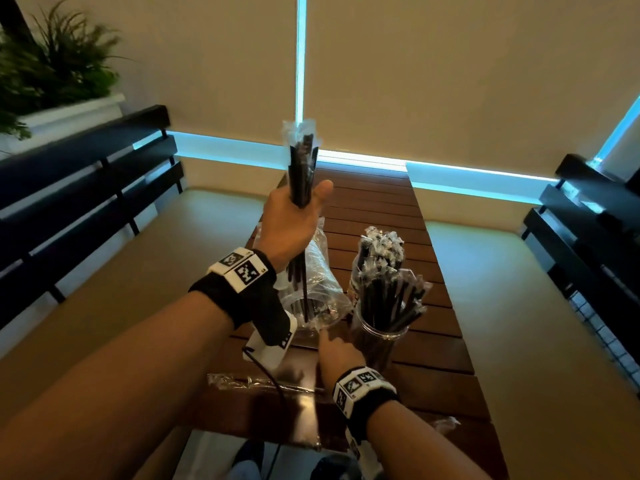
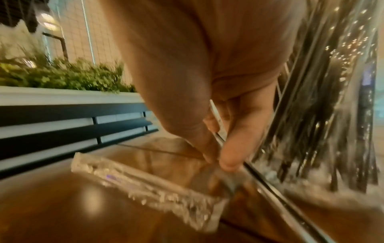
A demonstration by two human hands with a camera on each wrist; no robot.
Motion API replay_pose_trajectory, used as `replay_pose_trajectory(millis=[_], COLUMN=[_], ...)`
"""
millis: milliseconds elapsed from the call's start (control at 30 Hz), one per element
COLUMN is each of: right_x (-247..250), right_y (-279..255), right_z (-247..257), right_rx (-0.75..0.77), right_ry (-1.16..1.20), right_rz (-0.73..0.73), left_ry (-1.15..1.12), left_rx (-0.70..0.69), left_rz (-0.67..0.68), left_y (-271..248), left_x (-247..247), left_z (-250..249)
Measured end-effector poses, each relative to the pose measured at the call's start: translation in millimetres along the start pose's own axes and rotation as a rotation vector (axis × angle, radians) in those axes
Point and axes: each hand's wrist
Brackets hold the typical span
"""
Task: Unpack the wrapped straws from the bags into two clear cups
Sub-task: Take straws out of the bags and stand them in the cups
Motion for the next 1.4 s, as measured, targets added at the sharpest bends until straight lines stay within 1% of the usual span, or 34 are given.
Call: replay_pose_trajectory(millis=[100, 200, 300, 400, 433, 500, 567, 600, 767, 833, 1000, 1067, 1133, 1200, 1267, 1400], right_x=[-12.8, -11.4, 4.4, 34.1, 45.4, 68.3, 89.6, 98.7, 130.9, 142.7, 165.8, 168.9, 170.3, 171.2, 172.5, 177.0], right_y=[11.2, 16.7, 17.1, 11.0, 7.2, -2.9, -15.6, -22.5, -48.6, -55.8, -64.5, -69.0, -74.9, -78.9, -79.5, -80.7], right_z=[5.0, 7.1, 8.1, 9.2, 9.3, 7.2, 3.0, 0.8, -1.0, 3.9, 14.6, 15.3, 16.7, 18.8, 20.3, 23.6], right_rx=[-0.058, -0.078, -0.078, -0.076, -0.066, -0.052, -0.068, -0.069, 0.044, 0.079, 0.158, 0.211, 0.247, 0.238, 0.219, 0.199], right_ry=[0.064, 0.072, 0.067, 0.114, 0.131, 0.180, 0.254, 0.283, 0.466, 0.509, 0.544, 0.534, 0.517, 0.472, 0.437, 0.586], right_rz=[0.006, -0.003, -0.025, -0.086, -0.129, -0.243, -0.337, -0.384, -0.697, -0.762, -0.758, -0.771, -0.769, -0.749, -0.767, -0.840], left_ry=[0.030, 0.073, 0.113, 0.098, 0.106, 0.197, 0.300, 0.306, 0.131, 0.079, -0.106, -0.128, -0.089, -0.035, -0.026, -0.069], left_rx=[-0.004, 0.002, 0.023, 0.079, 0.076, 0.036, -0.027, -0.046, -0.044, -0.037, -0.087, -0.090, -0.105, -0.130, -0.144, -0.113], left_rz=[0.039, 0.043, 0.021, -0.012, -0.013, -0.010, -0.052, -0.075, -0.149, -0.153, -0.111, -0.143, -0.147, -0.135, -0.154, -0.202], left_y=[-0.3, -1.5, -3.0, -5.1, -5.5, -6.0, -6.1, -6.8, -13.3, -21.4, -41.2, -43.3, -44.9, -46.2, -45.4, -43.6], left_x=[9.1, 20.9, 28.9, 29.2, 27.7, 23.9, 20.0, 18.3, 7.4, -2.2, -17.0, -14.9, -13.7, -13.0, -11.6, -7.9], left_z=[11.0, 22.3, 29.5, 31.5, 28.0, 16.6, 1.4, -6.4, -25.7, -35.9, -55.5, -60.2, -68.6, -74.0, -76.4, -76.7])
Point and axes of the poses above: each hand's wrist, its own y-axis towards the middle knuckle, its own x-axis out of the back of the hand, z = x × y, and after that the axes turned 8 degrees about -y, right-handed
